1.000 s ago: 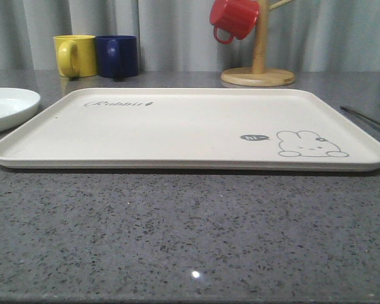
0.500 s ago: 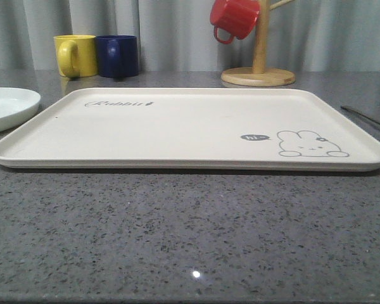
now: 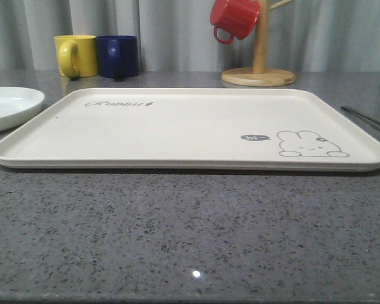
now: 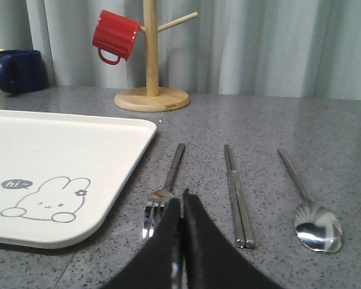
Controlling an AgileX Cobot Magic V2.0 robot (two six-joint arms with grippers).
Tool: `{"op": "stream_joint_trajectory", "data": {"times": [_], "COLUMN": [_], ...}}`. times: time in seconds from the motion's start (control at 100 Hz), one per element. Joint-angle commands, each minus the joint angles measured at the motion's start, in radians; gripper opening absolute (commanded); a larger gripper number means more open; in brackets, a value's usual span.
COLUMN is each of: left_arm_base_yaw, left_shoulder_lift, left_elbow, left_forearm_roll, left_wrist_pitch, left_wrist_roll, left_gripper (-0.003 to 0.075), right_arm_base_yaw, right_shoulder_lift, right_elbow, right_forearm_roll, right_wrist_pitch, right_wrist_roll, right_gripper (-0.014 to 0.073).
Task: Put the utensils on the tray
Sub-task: 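Grasp the white plate rim with the left gripper and lift it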
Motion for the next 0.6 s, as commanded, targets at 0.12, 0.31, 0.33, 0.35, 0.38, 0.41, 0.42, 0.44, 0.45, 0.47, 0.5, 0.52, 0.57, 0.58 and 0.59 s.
{"op": "stream_joint_trajectory", "data": {"times": [0.12, 0.31, 0.33, 0.35, 0.38, 0.41, 0.42, 0.44, 0.45, 0.47, 0.5, 0.52, 0.57, 0.58, 0.59], "left_arm_base_yaw": [0.001, 0.001, 0.001, 0.001, 0.001, 0.001, 0.001, 0.001, 0.001, 0.001, 0.001, 0.001, 0.001, 0.001, 0.001], "left_shoulder_lift": [-0.074, -0.180, -0.192, -0.201, -0.222, -0.238, -0.242, -0.258, -0.261, -0.272, -0.285, -0.295, -0.314, -0.318, -0.320], "left_elbow": [-0.025, -0.045, -0.052, -0.057, -0.069, -0.076, -0.081, -0.090, -0.092, -0.099, -0.109, -0.115, -0.126, -0.127, -0.127], "left_forearm_roll": [-0.012, -0.012, -0.012, -0.012, -0.012, -0.012, -0.014, -0.016, -0.016, -0.019, -0.023, -0.029, -0.058, -0.072, -0.078], "left_wrist_pitch": [-0.013, -0.007, -0.004, -0.002, 0.001, 0.007, 0.009, 0.015, 0.017, 0.022, 0.031, 0.038, 0.054, 0.059, 0.059], "left_wrist_roll": [0.004, 0.009, 0.010, 0.010, 0.010, 0.010, 0.010, 0.011, 0.011, 0.012, 0.017, 0.020, 0.043, 0.050, 0.050], "left_gripper": [-0.0017, -0.0017, -0.0017, -0.0017, -0.0017, -0.0017, -0.0017, -0.0017, -0.0017, -0.0017, -0.0017, -0.0017, -0.0017, -0.0017, -0.0017], "right_arm_base_yaw": [-0.006, -0.006, -0.006, -0.006, -0.006, -0.006, -0.006, -0.006, -0.006, -0.006, -0.006, -0.006, -0.006, -0.006, -0.006], "right_shoulder_lift": [-0.019, -0.019, -0.019, -0.019, -0.019, -0.019, -0.019, -0.019, -0.019, -0.019, -0.019, -0.019, -0.019, -0.019, -0.019], "right_elbow": [-0.018, -0.018, -0.018, -0.018, -0.018, -0.018, -0.018, -0.018, -0.018, -0.018, -0.018, -0.018, -0.018, -0.018, -0.018], "right_forearm_roll": [0.000, 0.000, 0.000, 0.000, 0.000, 0.000, 0.000, 0.000, 0.000, 0.000, 0.000, 0.000, 0.000, 0.000, 0.000], "right_wrist_pitch": [-0.084, -0.084, -0.084, -0.084, -0.084, -0.084, -0.084, -0.084, -0.084, -0.084, -0.084, -0.084, -0.084, -0.084, -0.084], "right_wrist_roll": [-0.008, -0.008, -0.008, -0.008, -0.008, -0.008, -0.008, -0.008, -0.008, -0.008, -0.008, -0.008, -0.008, -0.008, -0.008], "right_gripper": [-0.0068, -0.0068, -0.0068, -0.0068, -0.0068, -0.0068, -0.0068, -0.0068, -0.0068, -0.0068, -0.0068, -0.0068, -0.0068, -0.0068, -0.0068]}}
